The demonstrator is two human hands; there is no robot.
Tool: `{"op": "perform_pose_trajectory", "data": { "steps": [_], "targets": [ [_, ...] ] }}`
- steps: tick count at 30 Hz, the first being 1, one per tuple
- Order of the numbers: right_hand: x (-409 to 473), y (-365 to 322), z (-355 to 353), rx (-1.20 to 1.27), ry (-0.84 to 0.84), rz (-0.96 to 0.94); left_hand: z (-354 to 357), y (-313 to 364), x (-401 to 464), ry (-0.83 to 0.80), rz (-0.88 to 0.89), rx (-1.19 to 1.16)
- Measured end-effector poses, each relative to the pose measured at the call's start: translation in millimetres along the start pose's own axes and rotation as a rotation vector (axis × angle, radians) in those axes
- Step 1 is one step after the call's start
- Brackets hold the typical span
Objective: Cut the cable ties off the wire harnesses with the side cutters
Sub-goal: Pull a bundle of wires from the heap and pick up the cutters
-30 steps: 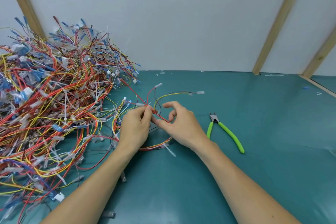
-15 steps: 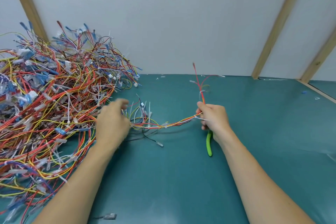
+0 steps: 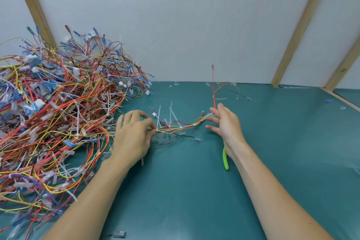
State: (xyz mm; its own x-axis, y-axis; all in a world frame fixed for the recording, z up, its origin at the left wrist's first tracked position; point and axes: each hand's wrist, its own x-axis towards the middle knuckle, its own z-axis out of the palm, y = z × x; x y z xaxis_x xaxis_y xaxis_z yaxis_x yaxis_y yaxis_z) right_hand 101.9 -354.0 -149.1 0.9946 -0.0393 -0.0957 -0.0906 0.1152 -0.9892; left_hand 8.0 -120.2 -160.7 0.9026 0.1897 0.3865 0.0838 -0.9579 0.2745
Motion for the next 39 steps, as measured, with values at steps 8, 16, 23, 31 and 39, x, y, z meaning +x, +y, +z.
{"op": "perform_pose_trajectory", "data": {
  "steps": [8, 16, 23, 31, 39],
  "targets": [
    [-34, 9, 23, -0.902, -0.132, -0.745, 3, 33, -9, 0.137, 0.099, -0.286],
    [-37, 14, 27, -0.982, -0.405, -0.679, 11, 33, -7, 0.168, 0.065, -0.546],
    [-20, 16, 13, -0.762, -0.192, -0.651, 14, 23, -5, 0.08, -0.036, -0.62],
    [-25, 11, 10, -0.945, -0.145, -0.612, 3, 37, -12, 0.029, 0.103, -0.838],
    [-30, -34, -20, -1.303, 0.114, -0.38, 13, 21, -4, 0.197, -0.169, -0.71]
  ]
}}
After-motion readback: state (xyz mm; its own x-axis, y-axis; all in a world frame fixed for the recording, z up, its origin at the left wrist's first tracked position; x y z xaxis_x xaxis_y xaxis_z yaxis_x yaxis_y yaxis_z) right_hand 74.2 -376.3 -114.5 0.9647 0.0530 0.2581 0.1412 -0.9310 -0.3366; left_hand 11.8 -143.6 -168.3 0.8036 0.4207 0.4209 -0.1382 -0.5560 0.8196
